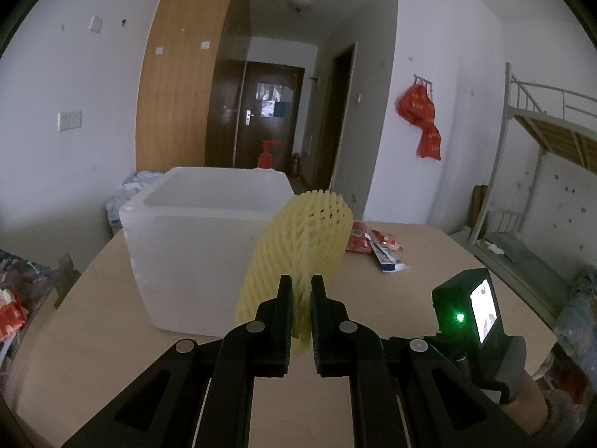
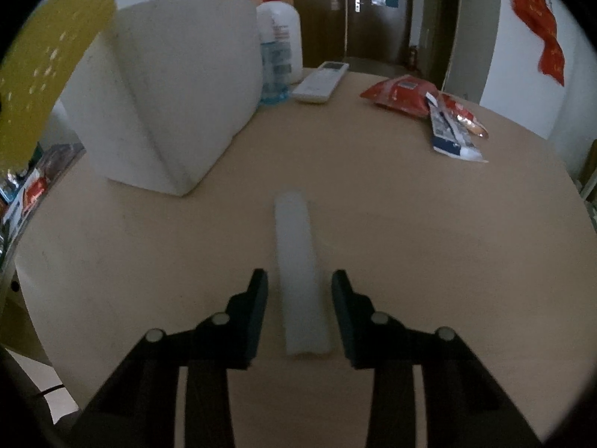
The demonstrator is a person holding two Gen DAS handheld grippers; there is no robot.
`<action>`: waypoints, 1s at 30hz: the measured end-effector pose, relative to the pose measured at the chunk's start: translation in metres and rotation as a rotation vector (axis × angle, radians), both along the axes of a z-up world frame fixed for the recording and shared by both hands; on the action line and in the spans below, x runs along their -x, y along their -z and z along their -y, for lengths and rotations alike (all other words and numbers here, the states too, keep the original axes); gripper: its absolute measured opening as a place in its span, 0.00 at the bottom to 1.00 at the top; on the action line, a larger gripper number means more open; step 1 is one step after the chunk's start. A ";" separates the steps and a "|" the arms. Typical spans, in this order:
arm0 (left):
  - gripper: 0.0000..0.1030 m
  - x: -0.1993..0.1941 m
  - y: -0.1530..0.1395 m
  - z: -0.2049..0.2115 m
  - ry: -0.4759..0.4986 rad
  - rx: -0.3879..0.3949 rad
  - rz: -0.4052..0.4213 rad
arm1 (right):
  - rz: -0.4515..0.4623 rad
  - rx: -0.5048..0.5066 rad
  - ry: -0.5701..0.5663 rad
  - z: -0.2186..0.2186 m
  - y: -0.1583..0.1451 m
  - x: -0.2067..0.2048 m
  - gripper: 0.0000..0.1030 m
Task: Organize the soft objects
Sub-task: 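Close the right tool on the white foam strip and lift it, then carry the foam net and foam strip over the white foam box with both tools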
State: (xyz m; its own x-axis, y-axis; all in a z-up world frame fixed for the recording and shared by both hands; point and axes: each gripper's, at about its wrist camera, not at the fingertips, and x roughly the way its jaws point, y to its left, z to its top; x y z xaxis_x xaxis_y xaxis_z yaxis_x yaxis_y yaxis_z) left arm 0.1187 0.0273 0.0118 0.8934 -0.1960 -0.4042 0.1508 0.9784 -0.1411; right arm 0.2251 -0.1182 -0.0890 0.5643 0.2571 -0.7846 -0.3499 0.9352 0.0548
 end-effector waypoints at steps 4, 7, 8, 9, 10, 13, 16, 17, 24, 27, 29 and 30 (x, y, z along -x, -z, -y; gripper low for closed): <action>0.09 0.004 -0.006 -0.004 -0.013 0.002 0.022 | 0.013 0.021 0.011 0.001 0.001 -0.001 0.23; 0.09 0.009 -0.011 -0.003 -0.020 -0.002 0.037 | 0.012 0.004 0.004 0.002 0.001 0.000 0.21; 0.09 0.011 -0.012 -0.003 -0.024 -0.005 0.041 | 0.017 0.006 0.002 0.002 0.001 0.001 0.21; 0.09 0.011 -0.013 -0.003 -0.026 -0.008 0.041 | 0.018 0.003 0.003 0.002 0.001 0.001 0.21; 0.09 0.012 -0.013 -0.003 -0.030 -0.008 0.043 | 0.014 -0.008 0.005 0.004 0.000 0.000 0.19; 0.09 0.014 -0.014 -0.003 -0.044 -0.015 0.043 | 0.013 -0.041 0.006 0.009 -0.003 0.000 0.17; 0.09 0.017 -0.016 -0.001 -0.053 -0.019 0.047 | 0.023 -0.074 0.011 0.014 -0.010 0.002 0.17; 0.09 0.018 -0.017 0.001 -0.058 -0.022 0.049 | 0.027 -0.082 0.009 0.015 -0.012 0.004 0.17; 0.09 0.025 -0.020 0.005 -0.067 -0.033 0.064 | 0.094 -0.144 0.012 0.025 -0.041 0.022 0.17; 0.09 0.028 -0.021 0.005 -0.072 -0.034 0.070 | 0.131 -0.163 0.011 0.030 -0.056 0.032 0.17; 0.09 0.031 -0.024 0.005 -0.077 -0.036 0.079 | 0.167 -0.187 0.013 0.035 -0.069 0.041 0.17; 0.09 0.032 -0.025 0.005 -0.080 -0.035 0.083 | 0.180 -0.189 0.013 0.036 -0.074 0.044 0.17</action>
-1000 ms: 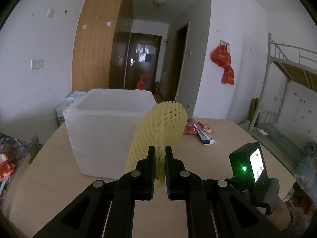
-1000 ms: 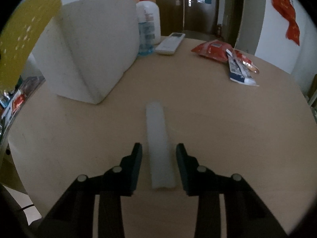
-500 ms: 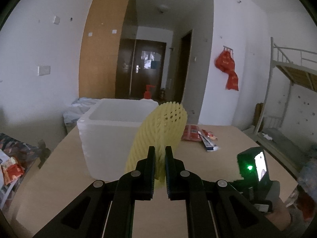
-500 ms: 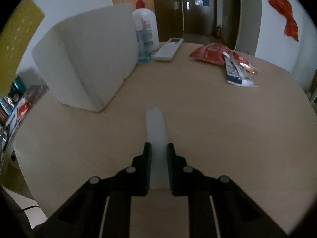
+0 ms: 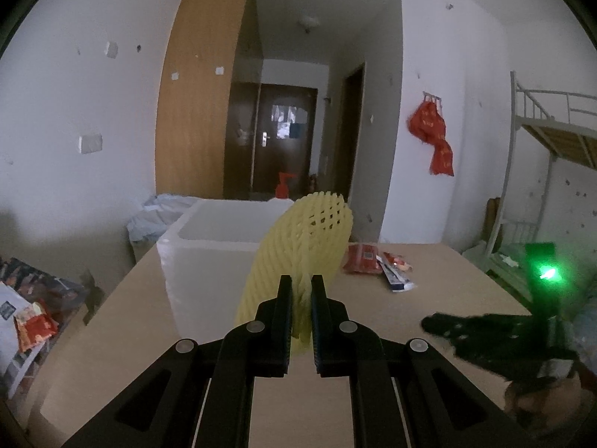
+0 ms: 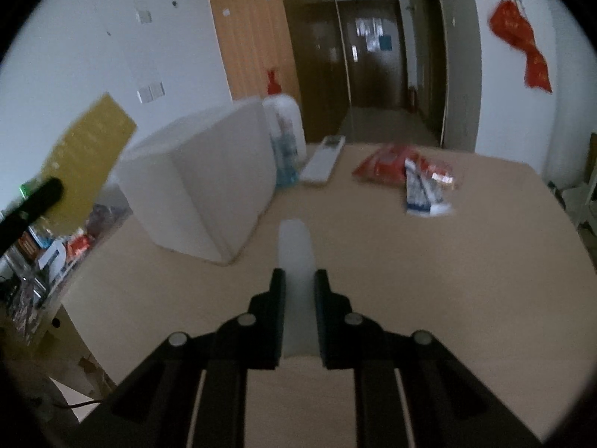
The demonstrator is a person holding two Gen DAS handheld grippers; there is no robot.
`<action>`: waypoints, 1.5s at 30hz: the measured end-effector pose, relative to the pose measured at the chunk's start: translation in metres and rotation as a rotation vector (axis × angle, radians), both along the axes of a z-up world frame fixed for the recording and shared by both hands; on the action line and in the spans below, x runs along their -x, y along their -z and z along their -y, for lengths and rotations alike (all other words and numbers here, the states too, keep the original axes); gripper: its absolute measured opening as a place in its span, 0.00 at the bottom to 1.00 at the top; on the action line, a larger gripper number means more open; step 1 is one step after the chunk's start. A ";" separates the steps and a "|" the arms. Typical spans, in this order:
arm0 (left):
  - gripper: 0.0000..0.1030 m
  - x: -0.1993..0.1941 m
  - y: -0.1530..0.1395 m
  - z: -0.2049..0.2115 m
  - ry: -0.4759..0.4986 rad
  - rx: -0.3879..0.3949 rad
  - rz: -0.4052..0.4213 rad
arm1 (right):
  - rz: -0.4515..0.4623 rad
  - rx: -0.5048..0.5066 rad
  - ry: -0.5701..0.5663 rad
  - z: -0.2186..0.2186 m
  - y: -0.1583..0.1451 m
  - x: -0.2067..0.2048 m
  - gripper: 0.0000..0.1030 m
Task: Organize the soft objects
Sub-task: 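Carry the foam net and foam strip over the white foam box with both tools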
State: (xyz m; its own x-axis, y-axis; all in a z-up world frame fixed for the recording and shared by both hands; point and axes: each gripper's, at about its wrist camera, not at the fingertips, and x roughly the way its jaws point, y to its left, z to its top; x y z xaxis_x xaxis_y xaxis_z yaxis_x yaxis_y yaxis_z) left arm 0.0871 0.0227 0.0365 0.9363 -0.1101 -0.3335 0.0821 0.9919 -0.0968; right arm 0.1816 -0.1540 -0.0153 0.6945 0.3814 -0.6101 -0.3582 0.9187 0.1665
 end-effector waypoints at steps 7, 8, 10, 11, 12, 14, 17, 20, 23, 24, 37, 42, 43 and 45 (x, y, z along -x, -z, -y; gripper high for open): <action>0.09 0.013 -0.011 0.000 -0.024 -0.013 0.034 | 0.117 -0.058 -0.006 0.011 -0.038 0.031 0.17; 0.09 0.014 -0.012 0.000 -0.029 -0.015 0.038 | 0.130 -0.062 -0.012 0.011 -0.042 0.035 0.17; 0.09 0.018 -0.014 -0.002 -0.042 -0.016 0.045 | 0.158 -0.086 -0.026 0.011 -0.050 0.042 0.17; 0.09 0.020 -0.015 -0.003 -0.053 -0.019 0.047 | 0.170 -0.088 -0.034 0.009 -0.054 0.045 0.17; 0.09 0.023 -0.016 -0.004 -0.060 -0.019 0.048 | 0.185 -0.092 -0.043 0.007 -0.058 0.048 0.17; 0.09 0.027 -0.018 -0.009 -0.083 -0.019 0.054 | 0.199 -0.099 -0.060 0.004 -0.062 0.051 0.17; 0.09 0.032 -0.022 -0.016 -0.119 -0.022 0.060 | 0.219 -0.106 -0.090 -0.004 -0.068 0.053 0.17; 0.09 0.037 -0.025 -0.024 -0.159 -0.025 0.063 | 0.235 -0.118 -0.131 -0.014 -0.074 0.053 0.17; 0.09 0.041 -0.027 -0.032 -0.192 -0.027 0.064 | 0.251 -0.127 -0.172 -0.025 -0.079 0.055 0.17; 0.09 0.043 -0.028 -0.034 -0.207 -0.030 0.066 | 0.255 -0.127 -0.189 -0.029 -0.081 0.054 0.17; 0.09 0.043 -0.029 -0.059 -0.286 -0.015 0.052 | 0.274 -0.135 -0.296 -0.063 -0.094 0.050 0.18; 0.09 0.037 -0.029 -0.062 -0.279 -0.014 0.048 | 0.267 -0.132 -0.296 -0.066 -0.093 0.043 0.17; 0.09 0.036 -0.030 -0.062 -0.277 -0.011 0.048 | 0.264 -0.133 -0.295 -0.067 -0.092 0.043 0.18; 0.09 0.032 -0.030 -0.061 -0.276 -0.017 0.048 | 0.260 -0.130 -0.290 -0.067 -0.093 0.039 0.18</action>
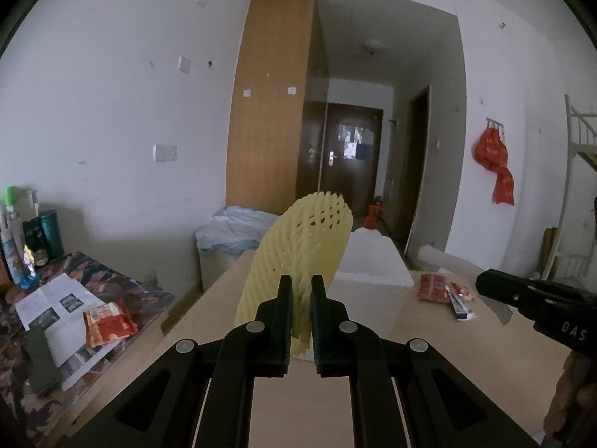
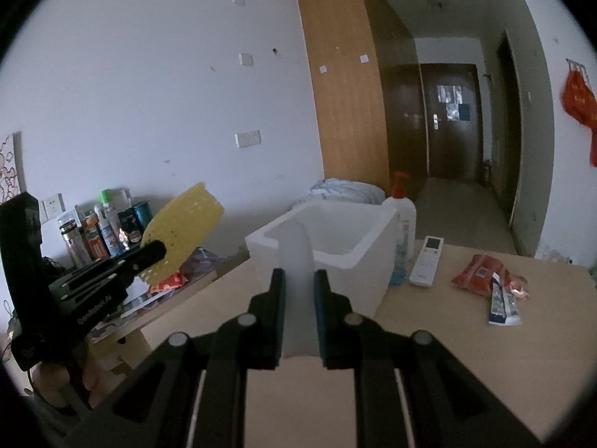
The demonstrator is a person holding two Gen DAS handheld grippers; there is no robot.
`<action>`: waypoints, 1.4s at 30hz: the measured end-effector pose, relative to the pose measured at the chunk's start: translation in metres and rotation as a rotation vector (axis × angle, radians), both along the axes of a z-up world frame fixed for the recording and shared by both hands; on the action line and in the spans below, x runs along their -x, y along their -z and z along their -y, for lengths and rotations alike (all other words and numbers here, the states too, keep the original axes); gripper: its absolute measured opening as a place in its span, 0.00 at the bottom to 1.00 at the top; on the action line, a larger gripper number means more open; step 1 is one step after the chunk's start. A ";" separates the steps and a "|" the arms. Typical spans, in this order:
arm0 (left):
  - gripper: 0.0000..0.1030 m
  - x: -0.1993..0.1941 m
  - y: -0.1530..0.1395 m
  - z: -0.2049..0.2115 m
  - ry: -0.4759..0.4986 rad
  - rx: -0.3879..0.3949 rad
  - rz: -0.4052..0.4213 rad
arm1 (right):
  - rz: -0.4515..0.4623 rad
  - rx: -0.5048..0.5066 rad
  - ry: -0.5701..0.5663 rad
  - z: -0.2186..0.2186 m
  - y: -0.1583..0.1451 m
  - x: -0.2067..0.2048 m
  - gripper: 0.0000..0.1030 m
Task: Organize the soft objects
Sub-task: 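Carry the foam net and foam strip over the white foam box with both tools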
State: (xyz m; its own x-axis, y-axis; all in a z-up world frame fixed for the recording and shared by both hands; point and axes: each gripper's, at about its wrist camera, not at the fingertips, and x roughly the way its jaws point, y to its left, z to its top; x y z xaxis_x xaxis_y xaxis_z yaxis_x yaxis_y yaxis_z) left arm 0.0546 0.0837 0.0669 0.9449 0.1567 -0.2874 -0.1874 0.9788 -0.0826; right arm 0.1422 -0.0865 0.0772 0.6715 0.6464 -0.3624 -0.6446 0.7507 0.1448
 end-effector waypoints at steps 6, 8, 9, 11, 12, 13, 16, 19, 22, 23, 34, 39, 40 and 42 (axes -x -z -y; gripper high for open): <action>0.09 -0.014 -0.006 -0.002 0.019 0.000 -0.004 | -0.001 0.008 0.004 -0.006 -0.007 -0.008 0.18; 0.09 -0.020 -0.008 -0.002 0.032 0.005 -0.012 | 0.002 0.015 0.007 -0.009 -0.011 -0.011 0.18; 0.09 -0.023 -0.010 -0.002 0.042 0.011 -0.014 | 0.001 0.015 0.009 -0.011 -0.013 -0.014 0.18; 0.09 -0.028 -0.013 -0.002 0.046 0.010 -0.010 | 0.004 0.016 0.016 -0.012 -0.017 -0.019 0.18; 0.09 -0.031 -0.014 -0.002 0.047 0.011 -0.008 | 0.007 0.013 0.018 -0.013 -0.019 -0.021 0.18; 0.09 -0.034 -0.015 -0.003 0.047 0.013 -0.010 | 0.010 0.010 0.021 -0.013 -0.021 -0.023 0.18; 0.09 -0.048 -0.018 -0.004 0.061 0.018 -0.020 | 0.013 -0.001 0.032 -0.013 -0.026 -0.032 0.18; 0.09 -0.057 -0.020 -0.006 0.066 0.019 -0.022 | 0.014 0.000 0.041 -0.014 -0.030 -0.042 0.18; 0.09 -0.069 -0.021 -0.008 0.078 0.023 -0.032 | 0.014 -0.001 0.050 -0.015 -0.033 -0.053 0.18; 0.09 -0.073 -0.021 -0.009 0.081 0.024 -0.036 | 0.010 0.000 0.052 -0.016 -0.033 -0.056 0.18; 0.09 -0.125 -0.014 -0.015 0.110 0.026 -0.085 | -0.024 -0.008 0.057 -0.027 -0.031 -0.093 0.18; 0.09 -0.151 -0.009 -0.016 0.141 0.026 -0.114 | -0.043 -0.018 0.068 -0.030 -0.029 -0.111 0.18; 0.09 -0.155 -0.008 -0.016 0.144 0.025 -0.118 | -0.047 -0.017 0.069 -0.031 -0.028 -0.114 0.18; 0.09 -0.162 -0.007 -0.015 0.152 0.026 -0.126 | -0.055 -0.020 0.072 -0.032 -0.026 -0.119 0.18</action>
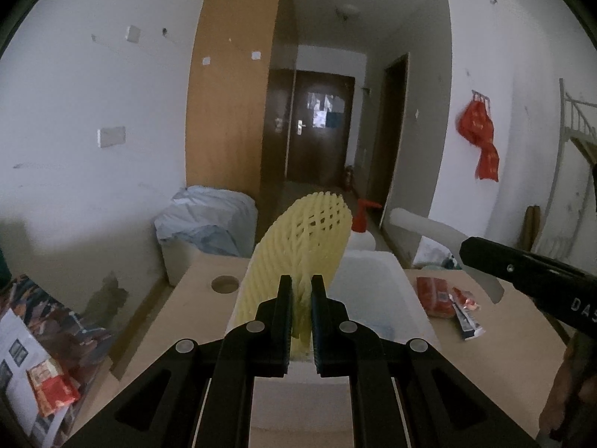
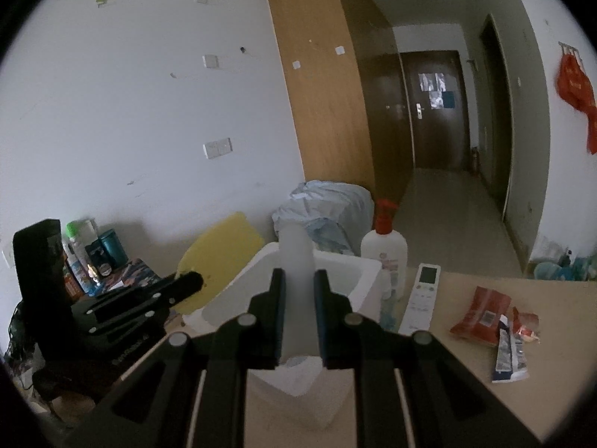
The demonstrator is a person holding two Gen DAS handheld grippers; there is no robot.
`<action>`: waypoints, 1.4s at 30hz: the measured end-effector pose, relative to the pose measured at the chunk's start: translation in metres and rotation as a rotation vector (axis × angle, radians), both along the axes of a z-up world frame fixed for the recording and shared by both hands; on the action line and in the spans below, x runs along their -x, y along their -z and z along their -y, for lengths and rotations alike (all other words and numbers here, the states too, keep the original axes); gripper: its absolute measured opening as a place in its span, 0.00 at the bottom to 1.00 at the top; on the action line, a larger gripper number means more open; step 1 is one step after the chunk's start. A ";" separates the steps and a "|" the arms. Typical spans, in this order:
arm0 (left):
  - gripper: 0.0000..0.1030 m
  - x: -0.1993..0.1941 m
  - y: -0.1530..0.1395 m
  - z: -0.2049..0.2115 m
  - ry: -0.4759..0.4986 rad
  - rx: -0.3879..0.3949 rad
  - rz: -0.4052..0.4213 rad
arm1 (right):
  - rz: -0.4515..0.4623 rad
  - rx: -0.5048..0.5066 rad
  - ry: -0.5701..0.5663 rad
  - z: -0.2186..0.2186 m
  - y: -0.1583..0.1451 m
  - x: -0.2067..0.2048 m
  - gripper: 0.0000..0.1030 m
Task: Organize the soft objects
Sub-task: 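Carry the foam net and foam strip over the white foam box with both tools, then open the left tool to drop the yellow foam net into the box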
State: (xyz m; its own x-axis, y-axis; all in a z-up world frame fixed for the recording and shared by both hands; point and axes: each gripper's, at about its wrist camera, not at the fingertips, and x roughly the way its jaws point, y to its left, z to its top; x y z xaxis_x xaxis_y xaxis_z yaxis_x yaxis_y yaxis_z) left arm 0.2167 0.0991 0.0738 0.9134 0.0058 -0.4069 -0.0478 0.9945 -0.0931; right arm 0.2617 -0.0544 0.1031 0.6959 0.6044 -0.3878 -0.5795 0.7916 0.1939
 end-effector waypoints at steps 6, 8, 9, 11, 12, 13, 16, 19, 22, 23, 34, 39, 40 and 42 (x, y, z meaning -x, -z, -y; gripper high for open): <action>0.09 -0.018 0.005 0.001 0.015 -0.003 -0.019 | -0.008 0.000 0.009 -0.002 0.003 -0.010 0.18; 0.09 -0.022 0.007 0.003 0.017 -0.004 -0.027 | -0.018 0.002 0.012 -0.003 0.005 -0.014 0.18; 0.09 -0.024 0.008 0.003 0.023 -0.003 -0.031 | -0.024 0.004 0.015 -0.003 0.007 -0.016 0.18; 0.09 -0.027 0.009 0.004 0.027 -0.005 -0.033 | -0.031 0.010 0.018 -0.004 0.008 -0.020 0.18; 0.09 -0.028 0.009 0.004 0.029 -0.005 -0.033 | -0.033 0.011 0.018 -0.004 0.008 -0.021 0.18; 0.09 -0.030 0.009 0.003 0.033 -0.003 -0.034 | -0.035 0.012 0.019 -0.004 0.009 -0.021 0.18; 0.09 -0.033 0.010 0.006 0.038 -0.006 -0.035 | -0.037 0.016 0.022 -0.005 0.009 -0.022 0.18; 0.09 -0.036 0.011 0.007 0.047 -0.014 -0.036 | -0.039 0.015 0.025 -0.004 0.009 -0.023 0.18; 0.09 -0.040 0.012 0.008 0.046 -0.019 -0.037 | -0.039 0.013 0.033 -0.001 0.009 -0.024 0.18; 0.09 -0.040 0.012 0.009 0.045 -0.021 -0.032 | -0.039 0.012 0.035 -0.001 0.009 -0.024 0.18; 0.89 -0.036 0.016 0.010 -0.024 -0.065 -0.003 | -0.039 0.009 0.050 0.000 0.009 -0.025 0.18; 0.89 -0.036 0.016 0.002 -0.043 -0.046 -0.021 | -0.036 0.007 0.051 0.001 0.011 -0.025 0.18; 0.89 -0.035 0.016 0.001 -0.046 -0.044 -0.025 | -0.035 0.009 0.049 0.000 0.011 -0.025 0.18; 0.89 -0.033 0.016 -0.001 -0.054 -0.038 -0.022 | -0.035 0.011 0.048 0.001 0.011 -0.025 0.18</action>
